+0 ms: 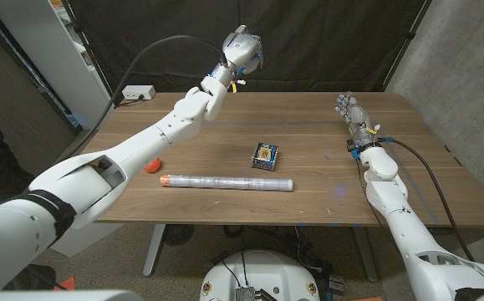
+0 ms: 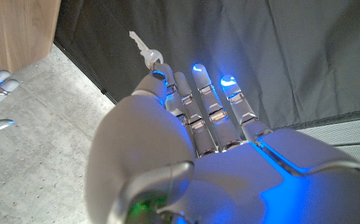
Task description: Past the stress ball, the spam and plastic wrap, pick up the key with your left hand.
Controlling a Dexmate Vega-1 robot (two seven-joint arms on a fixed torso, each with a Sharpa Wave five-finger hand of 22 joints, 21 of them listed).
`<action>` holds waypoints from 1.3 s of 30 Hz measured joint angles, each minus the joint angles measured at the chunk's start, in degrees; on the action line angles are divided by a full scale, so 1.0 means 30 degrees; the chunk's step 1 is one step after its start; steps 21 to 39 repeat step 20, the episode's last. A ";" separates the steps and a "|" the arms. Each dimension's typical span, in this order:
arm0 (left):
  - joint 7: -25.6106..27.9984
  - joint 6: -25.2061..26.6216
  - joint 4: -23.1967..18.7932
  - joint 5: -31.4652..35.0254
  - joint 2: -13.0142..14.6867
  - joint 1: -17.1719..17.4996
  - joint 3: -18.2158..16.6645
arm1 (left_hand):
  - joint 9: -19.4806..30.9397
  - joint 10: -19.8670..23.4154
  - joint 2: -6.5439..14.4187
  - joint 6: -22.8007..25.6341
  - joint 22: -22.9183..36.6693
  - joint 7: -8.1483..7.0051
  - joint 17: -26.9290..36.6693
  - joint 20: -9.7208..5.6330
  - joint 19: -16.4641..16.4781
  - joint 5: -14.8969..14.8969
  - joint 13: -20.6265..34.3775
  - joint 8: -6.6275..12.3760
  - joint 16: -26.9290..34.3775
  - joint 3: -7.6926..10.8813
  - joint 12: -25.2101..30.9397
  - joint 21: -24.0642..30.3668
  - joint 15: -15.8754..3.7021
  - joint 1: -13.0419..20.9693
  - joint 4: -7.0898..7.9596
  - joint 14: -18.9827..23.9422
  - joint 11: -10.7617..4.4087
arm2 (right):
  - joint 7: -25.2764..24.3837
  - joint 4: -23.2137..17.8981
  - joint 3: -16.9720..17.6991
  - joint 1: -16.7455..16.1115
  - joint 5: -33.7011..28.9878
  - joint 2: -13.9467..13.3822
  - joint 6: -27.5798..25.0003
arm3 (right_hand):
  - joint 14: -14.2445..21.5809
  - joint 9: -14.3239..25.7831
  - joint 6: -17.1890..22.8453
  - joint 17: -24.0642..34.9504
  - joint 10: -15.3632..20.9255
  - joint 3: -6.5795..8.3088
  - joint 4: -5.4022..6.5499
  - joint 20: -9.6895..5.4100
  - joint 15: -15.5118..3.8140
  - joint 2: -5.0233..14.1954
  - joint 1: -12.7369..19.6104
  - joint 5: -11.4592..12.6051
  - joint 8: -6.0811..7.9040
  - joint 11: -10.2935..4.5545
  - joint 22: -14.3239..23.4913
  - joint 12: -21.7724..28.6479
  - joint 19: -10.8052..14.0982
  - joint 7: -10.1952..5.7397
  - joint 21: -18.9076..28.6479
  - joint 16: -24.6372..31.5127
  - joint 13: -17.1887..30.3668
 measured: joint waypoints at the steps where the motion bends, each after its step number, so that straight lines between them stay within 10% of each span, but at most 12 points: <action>1: 0.0267 -0.0045 0.0301 -0.0084 -0.0233 0.0248 -0.0191 | 0.0000 0.0000 0.0000 0.0000 0.0000 0.0000 0.0020 0.0000 0.0000 -0.0001 0.0000 0.0000 0.0000 -0.0001 -0.0002 0.0108 0.0000 0.0000 0.0000 0.0000 0.0000 | -0.0206 -0.0138 0.0019 -0.0093 0.0020 -0.0001 -0.0380 | 0.0000 -0.0001 0.0030 -0.0001 0.0024 0.0001 0.0000 -0.0013 0.0000 0.0000 0.0000 0.0000 0.0000 0.0024 0.0000 0.0000 0.0012 -0.0030 0.0000 0.0000 0.0000; 20: 0.2596 -0.1861 0.2015 -0.1409 -0.0376 0.0241 -0.0410 | 0.0000 0.0000 -0.0001 -0.0001 0.0003 -0.0001 0.0048 0.0001 0.0004 0.0058 0.0039 0.0000 -0.0075 -0.0003 -0.0100 0.0340 0.0000 0.0000 -0.0001 -0.0001 0.0000 | -0.2436 -0.3649 -0.0141 -0.2272 -0.1004 0.0305 -0.1588 | 0.0201 0.0000 0.0232 -0.0001 0.0304 -0.0055 -0.0055 -0.0004 0.0001 -0.0101 -0.0101 0.0000 0.0000 0.0099 0.0000 0.0000 0.0204 -0.0029 -0.0001 -0.0001 0.0000; 39: 0.2596 -0.1861 0.2015 -0.1409 -0.0376 0.0241 -0.0410 | 0.0000 0.0000 -0.0001 -0.0001 0.0003 -0.0001 0.0048 0.0001 0.0004 0.0058 0.0039 0.0000 -0.0075 -0.0003 -0.0100 0.0340 0.0000 0.0000 -0.0001 -0.0001 0.0000 | -0.2436 -0.3649 -0.0141 -0.2272 -0.1004 0.0305 -0.1588 | 0.0201 0.0000 0.0232 -0.0001 0.0304 -0.0055 -0.0055 -0.0004 0.0001 -0.0101 -0.0101 0.0000 0.0000 0.0099 0.0000 0.0000 0.0204 -0.0029 -0.0001 -0.0001 0.0000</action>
